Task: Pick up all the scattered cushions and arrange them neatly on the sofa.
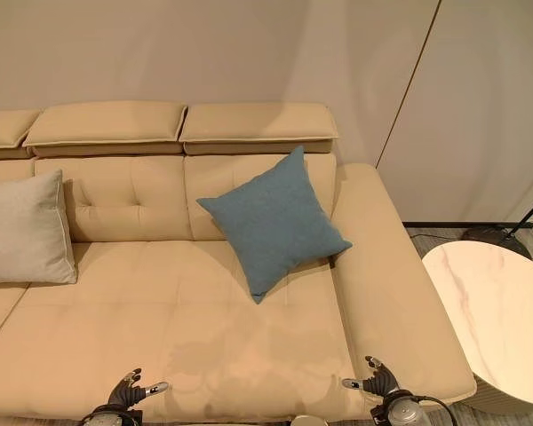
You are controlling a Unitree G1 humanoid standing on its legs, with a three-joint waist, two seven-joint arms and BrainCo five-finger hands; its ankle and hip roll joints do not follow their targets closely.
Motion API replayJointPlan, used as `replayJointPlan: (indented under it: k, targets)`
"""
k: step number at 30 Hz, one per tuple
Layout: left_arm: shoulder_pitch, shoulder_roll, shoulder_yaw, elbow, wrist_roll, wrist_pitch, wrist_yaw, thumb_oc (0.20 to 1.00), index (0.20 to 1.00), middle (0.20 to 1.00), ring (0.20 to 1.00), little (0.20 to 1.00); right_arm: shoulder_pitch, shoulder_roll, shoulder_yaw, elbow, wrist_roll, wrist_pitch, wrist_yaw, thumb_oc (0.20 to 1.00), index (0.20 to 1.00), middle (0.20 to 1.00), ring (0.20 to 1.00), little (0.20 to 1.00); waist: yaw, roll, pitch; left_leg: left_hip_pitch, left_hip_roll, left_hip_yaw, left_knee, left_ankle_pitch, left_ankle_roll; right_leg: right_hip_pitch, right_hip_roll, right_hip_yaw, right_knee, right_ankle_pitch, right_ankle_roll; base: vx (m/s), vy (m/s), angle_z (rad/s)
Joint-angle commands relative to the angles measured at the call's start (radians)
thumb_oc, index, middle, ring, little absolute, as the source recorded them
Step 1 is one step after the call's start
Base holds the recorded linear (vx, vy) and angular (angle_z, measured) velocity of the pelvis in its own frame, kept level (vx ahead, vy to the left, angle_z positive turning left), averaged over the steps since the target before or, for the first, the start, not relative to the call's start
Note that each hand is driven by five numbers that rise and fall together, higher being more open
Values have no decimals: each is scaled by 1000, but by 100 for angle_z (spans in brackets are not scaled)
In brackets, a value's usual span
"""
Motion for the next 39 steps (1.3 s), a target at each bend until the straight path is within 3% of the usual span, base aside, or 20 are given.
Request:
replayJointPlan:
  k: [1, 15, 19, 22, 23, 26, 35, 39]
  targets:
    - [-125, -4, 2, 68, 99, -22, 6, 1000, 1000, 1000, 1000, 1000, -72, 72, -53, 119, 142, -25, -57, 1000, 1000, 1000, 1000, 1000, 46, -84, 62, 57, -97, -77, 45, -59, 13, 176, -57, 62, -205, 103, 116, 12, -45, 14]
    - [-110, 19, 0, -122, 60, -25, 29, 1000, 1000, 1000, 1000, 1000, -63, -3, -73, -10, 97, -24, -85, 1000, 1000, 1000, 1000, 1000, 42, -83, 67, 97, -81, -80, 5, -50, 4, 214, -40, 41, -224, 89, 106, 27, -19, 2]
    - [-215, 11, -35, -192, -18, -37, 68, 1000, 1000, 1000, 1000, 1000, -168, -36, -36, -79, 77, -23, -120, 1000, 1000, 1000, 1000, 1000, 48, -87, 140, 25, -79, -87, 16, -34, 3, 134, -42, 48, -197, 100, 101, -116, -15, 0]
    - [-242, 8, -39, -198, -27, -40, 77, 1000, 1000, 1000, 1000, 1000, -184, -37, -29, -85, 79, -24, -125, 1000, 1000, 1000, 1000, 1000, 47, -87, 153, 4, -79, -89, 21, -30, 3, 112, -44, 47, -192, 103, 100, -157, -8, 3]
    - [-318, -5, -59, -201, -65, -50, 110, 1000, 1000, 1000, 1000, 1000, -229, -36, -1, -123, 77, -22, -138, 1000, 1000, 1000, 1000, 1000, 41, -88, 200, -52, -79, -92, 36, -20, 3, 48, -46, 55, -169, 114, 97, -248, -13, 4]
    - [-448, -21, -76, -159, -113, -64, 160, 1000, 1000, 1000, 1000, 1000, -268, -25, 29, -173, 85, -28, -156, 1000, 1000, 1000, 1000, 1000, 23, -96, 249, -151, -80, -92, 73, -7, 4, -58, -50, 71, -126, 133, 93, -228, 0, -5]
    - [-678, 31, -67, -101, -185, -94, 241, 1000, 1000, 1000, 1000, 1000, -268, -25, 27, -424, 143, -70, -162, 1000, 1000, 1000, 1000, 1000, -43, -138, 283, -347, -63, -46, 182, -15, 5, -260, -37, 136, -89, 174, 99, -43, 23, -24]
    - [-819, 103, -39, -33, -190, -93, 279, 1000, 1000, 1000, 1000, 1000, -205, -31, 6, -605, 185, -115, -132, 1000, 1000, 1000, 1000, 1000, -105, -164, 298, -424, -52, -17, 215, -28, 5, -351, -21, 178, -82, 196, 111, 5, 51, -41]
